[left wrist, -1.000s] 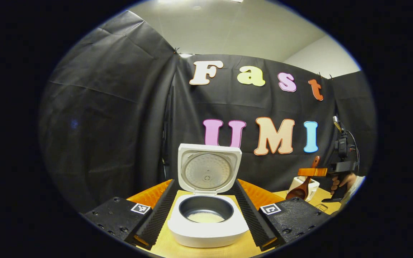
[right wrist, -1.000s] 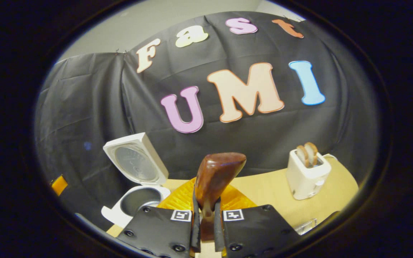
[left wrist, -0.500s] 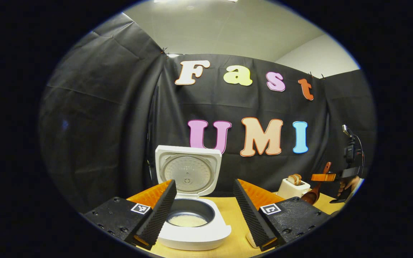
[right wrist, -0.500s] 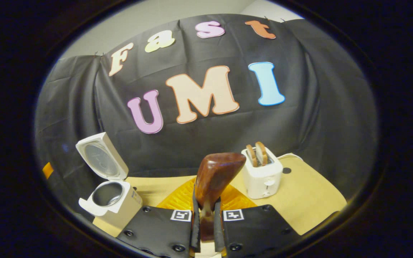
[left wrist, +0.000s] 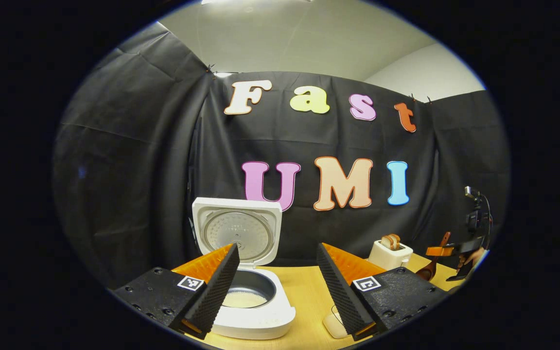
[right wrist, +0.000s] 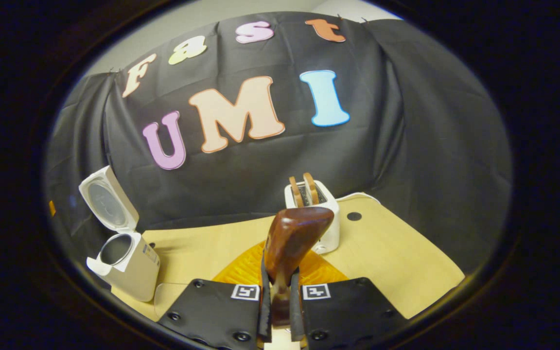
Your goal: Close the left gripper, press the button to open the rice cooker; take a wooden spoon from the chopstick holder with the right hand, scoop a spoonful of rice and pour it into the rice cooker, then put the wooden spoon back into the chopstick holder.
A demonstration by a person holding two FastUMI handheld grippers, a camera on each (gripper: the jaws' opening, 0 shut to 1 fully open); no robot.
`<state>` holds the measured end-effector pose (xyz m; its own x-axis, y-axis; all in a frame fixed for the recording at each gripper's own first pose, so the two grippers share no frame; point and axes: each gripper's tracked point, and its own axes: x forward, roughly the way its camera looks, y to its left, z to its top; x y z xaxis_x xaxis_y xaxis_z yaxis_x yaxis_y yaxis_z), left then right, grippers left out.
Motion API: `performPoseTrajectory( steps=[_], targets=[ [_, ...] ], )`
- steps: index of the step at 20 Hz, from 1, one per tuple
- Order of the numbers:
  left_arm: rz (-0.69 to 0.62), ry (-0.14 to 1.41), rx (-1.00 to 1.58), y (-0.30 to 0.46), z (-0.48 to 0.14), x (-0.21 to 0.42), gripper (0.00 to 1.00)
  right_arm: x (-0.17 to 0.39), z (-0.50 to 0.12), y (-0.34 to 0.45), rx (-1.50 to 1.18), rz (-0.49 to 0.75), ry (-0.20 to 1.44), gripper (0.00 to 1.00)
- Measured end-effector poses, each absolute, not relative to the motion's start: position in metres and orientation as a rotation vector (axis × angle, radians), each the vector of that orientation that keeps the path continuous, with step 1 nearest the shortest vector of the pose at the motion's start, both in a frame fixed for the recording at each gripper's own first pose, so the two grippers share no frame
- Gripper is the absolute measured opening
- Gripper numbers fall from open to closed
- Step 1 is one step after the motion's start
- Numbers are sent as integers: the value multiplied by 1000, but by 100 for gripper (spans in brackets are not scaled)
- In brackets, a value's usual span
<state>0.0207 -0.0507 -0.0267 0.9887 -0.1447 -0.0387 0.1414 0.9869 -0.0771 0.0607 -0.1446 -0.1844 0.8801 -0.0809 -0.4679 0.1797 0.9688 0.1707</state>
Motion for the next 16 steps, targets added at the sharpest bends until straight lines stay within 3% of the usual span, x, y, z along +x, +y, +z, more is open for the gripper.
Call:
performPoseTrajectory(
  steps=[16],
  targets=[
    [-139,50,-8,-57,-16,20,92,45,-291,-160,312,-193,625,18]
  ],
)
